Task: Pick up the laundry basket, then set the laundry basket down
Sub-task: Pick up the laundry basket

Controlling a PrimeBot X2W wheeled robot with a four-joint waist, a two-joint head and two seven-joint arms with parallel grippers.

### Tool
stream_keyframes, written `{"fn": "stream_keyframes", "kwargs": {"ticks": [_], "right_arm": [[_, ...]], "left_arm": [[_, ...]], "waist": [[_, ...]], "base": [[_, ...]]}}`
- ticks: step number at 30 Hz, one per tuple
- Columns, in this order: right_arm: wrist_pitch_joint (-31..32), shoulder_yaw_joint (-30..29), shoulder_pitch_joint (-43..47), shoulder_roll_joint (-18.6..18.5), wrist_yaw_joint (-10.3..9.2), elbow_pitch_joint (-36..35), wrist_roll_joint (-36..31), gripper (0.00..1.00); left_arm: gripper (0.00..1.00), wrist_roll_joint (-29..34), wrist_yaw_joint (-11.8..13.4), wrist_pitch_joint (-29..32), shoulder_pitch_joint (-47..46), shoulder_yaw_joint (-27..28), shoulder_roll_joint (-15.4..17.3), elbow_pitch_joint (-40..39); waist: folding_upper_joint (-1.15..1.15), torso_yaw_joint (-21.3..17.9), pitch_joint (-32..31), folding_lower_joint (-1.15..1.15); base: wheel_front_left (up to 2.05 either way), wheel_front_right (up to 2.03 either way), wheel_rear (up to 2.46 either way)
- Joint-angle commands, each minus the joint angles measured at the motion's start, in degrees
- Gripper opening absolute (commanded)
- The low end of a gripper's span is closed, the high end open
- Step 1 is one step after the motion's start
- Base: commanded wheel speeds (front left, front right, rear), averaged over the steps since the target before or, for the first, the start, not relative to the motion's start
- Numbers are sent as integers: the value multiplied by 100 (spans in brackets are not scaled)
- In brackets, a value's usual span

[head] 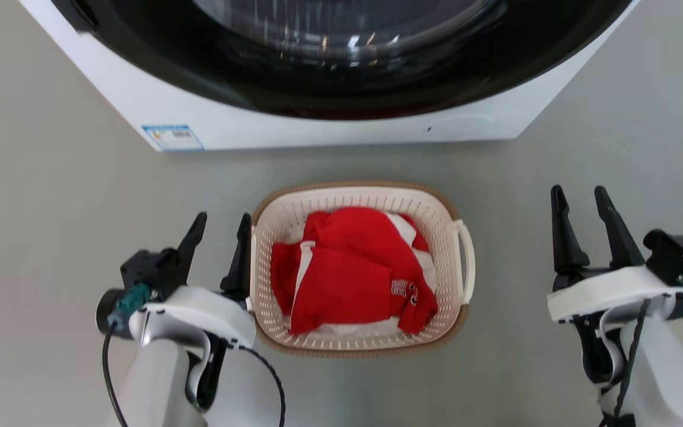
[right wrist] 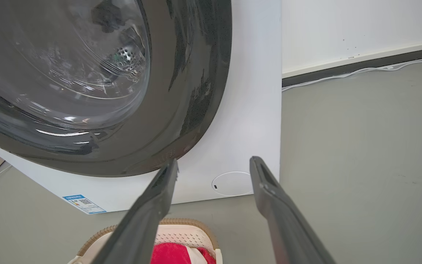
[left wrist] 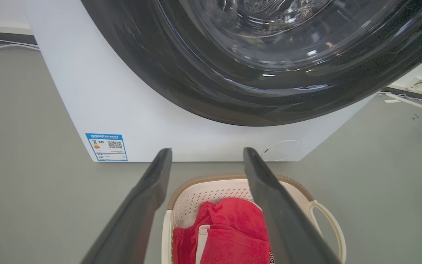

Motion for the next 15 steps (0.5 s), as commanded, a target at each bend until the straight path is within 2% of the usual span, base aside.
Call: {"fn": "stream_keyframes", "kwargs": {"ticks": [1, 15], "right_arm": [[-54, 154, -114, -63, 1, -49, 42, 100], [-54, 468, -937, -267, 1, 704, 340, 100]], "left_arm": [[100, -69, -46, -35, -205, 127, 66, -48], [100, -112, -136, -35, -1337, 115, 66, 980]], "waist": [[0, 62, 261, 0], [0, 193, 1513, 0]], "base": [[0, 0, 0], [0, 0, 0]]}}
